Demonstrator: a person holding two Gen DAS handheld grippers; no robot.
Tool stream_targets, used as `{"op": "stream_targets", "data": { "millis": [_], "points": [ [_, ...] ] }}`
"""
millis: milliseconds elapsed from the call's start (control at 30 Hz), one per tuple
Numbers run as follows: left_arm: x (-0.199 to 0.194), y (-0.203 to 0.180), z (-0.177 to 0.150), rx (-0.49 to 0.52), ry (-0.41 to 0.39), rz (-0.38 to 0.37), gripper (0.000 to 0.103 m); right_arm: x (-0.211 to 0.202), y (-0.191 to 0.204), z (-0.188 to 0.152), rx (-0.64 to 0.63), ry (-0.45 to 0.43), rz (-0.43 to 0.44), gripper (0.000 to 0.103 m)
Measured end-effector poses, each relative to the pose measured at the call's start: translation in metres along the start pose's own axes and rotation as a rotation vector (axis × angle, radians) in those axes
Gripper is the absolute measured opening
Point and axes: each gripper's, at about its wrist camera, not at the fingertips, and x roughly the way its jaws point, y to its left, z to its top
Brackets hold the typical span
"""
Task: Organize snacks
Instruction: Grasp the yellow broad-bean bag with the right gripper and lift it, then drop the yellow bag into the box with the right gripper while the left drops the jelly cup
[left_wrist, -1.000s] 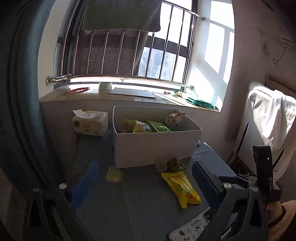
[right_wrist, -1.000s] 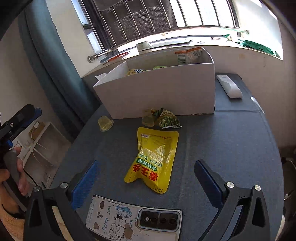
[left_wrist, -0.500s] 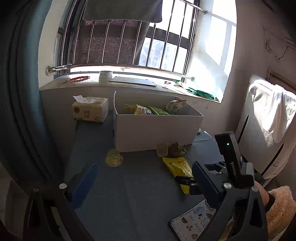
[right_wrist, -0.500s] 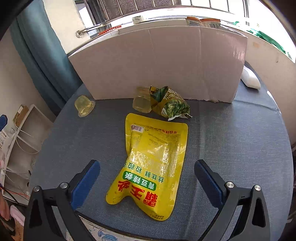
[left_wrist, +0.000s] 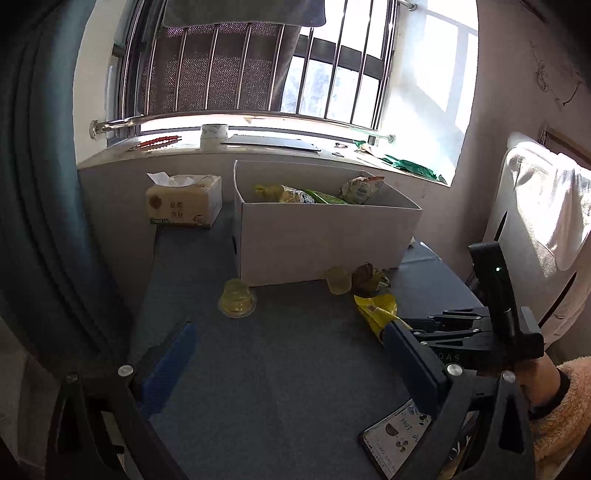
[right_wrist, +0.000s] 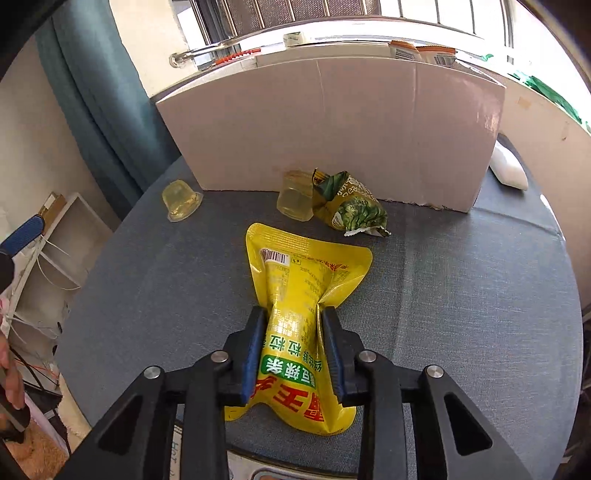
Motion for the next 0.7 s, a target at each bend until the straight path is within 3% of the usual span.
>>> {"op": "stream_targets", "data": {
  "millis": [233, 333, 533, 633, 667, 700],
  "points": [
    [0.073, 0.027, 0.008, 0.018, 0.137, 0.006, 0.103, -0.052, -0.01, -0.004, 0.06, -0.082, 0.101, 0.032],
    [0.113, 0.044, 0.014, -0.001, 0.219, 0.046, 0.102, -0.07, -0.017, -0.007, 0.081, -0.12, 0.113, 0.032],
    [0.16, 0.067, 0.02, -0.054, 0.286, 0.061, 0.097, -0.085, -0.033, -0.011, 0.133, -0.154, 0.124, 0.032],
    [0.165, 0.067, 0.021, -0.054, 0.278, 0.053, 0.085, -0.085, -0.037, -0.012, 0.153, -0.154, 0.129, 0.032],
    [0.165, 0.066, 0.021, -0.043, 0.275, 0.051, 0.071, -0.084, -0.038, -0.013, 0.156, -0.152, 0.129, 0.032],
    [0.164, 0.064, 0.022, -0.028, 0.274, 0.049, 0.039, -0.083, -0.038, -0.012, 0.159, -0.151, 0.128, 0.032]
  ]
}}
